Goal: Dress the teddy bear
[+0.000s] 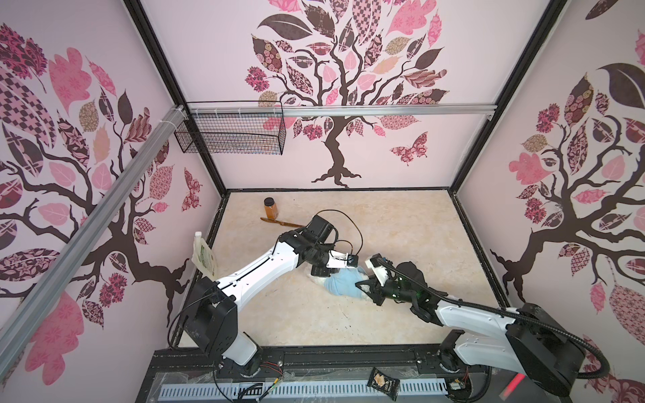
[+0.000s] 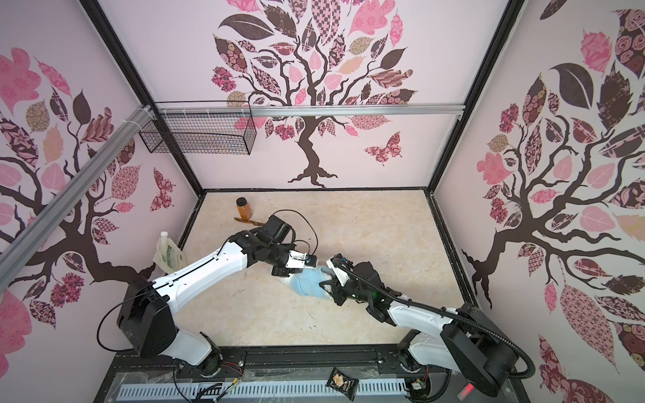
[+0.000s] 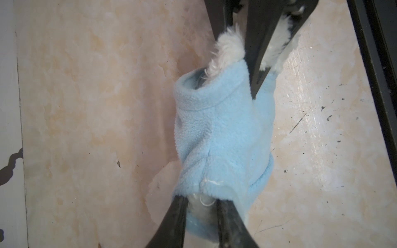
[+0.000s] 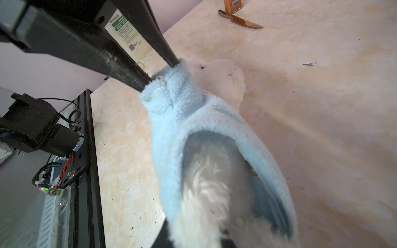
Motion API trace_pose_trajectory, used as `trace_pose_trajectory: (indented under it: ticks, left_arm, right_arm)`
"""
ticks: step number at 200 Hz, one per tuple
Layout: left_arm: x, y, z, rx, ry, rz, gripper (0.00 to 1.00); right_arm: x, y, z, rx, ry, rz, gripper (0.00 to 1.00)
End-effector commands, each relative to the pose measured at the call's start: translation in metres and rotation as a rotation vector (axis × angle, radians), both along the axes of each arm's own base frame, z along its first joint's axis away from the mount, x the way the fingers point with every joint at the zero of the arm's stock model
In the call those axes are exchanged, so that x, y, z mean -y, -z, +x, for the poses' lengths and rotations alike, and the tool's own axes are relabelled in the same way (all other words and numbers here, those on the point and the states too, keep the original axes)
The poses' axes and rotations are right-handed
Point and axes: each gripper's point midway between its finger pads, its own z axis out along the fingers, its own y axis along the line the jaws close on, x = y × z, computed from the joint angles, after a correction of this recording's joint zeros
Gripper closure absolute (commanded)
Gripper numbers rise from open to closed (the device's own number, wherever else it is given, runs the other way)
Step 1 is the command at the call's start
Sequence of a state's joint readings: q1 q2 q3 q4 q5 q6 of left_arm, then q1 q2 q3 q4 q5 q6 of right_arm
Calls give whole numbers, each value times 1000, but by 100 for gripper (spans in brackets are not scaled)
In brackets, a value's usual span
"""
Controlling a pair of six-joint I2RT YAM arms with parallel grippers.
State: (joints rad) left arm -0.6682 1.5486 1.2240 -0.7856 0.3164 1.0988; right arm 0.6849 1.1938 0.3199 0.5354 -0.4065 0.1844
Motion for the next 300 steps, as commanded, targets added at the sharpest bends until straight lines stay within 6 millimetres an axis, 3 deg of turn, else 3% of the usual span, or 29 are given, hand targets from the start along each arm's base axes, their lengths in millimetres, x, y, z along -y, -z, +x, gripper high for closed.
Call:
trace_pose_trajectory:
  ticks: [1,48,74,86,104,124,145,166,208,236,284,300]
  left_arm:
    - [-14,36,-13,-95,-9,101,71]
    - [12,68,-35,-223,22,25,71]
    - [3,89,-52,-313,37,106,76]
    - [0,88,-55,-327,33,119,83]
    - [10,63,-50,-309,7,38,100]
    - [26,5,-40,-323,-58,-228,100]
    - [28,-59,-34,-302,-123,-531,100]
    - [15,-93,-39,-293,-173,-709,100]
    - [-12,-113,-37,-379,-301,-918,100]
    - [-18,-123,-29,-426,-404,-1036,100]
    - [-28,-123,-21,-521,-564,-1155,100]
    - [-26,-119,-24,-526,-559,-1115,100]
  right_arm:
    - [-8,-22,5,53,-14,68,100]
    - [-13,-25,6,41,-18,100,100]
    - [-13,-28,8,45,-10,116,100]
    - [-12,-30,10,54,4,116,100]
    - [-5,-28,15,61,54,97,100]
    - [7,-21,23,57,134,60,100]
    - [22,-8,26,37,217,27,100]
    - [35,0,27,19,283,13,100]
    - [42,8,29,-4,323,4,100]
    - [40,11,30,-7,315,-16,100]
    - [30,13,30,15,251,-46,100]
    - [26,16,31,9,225,-76,100]
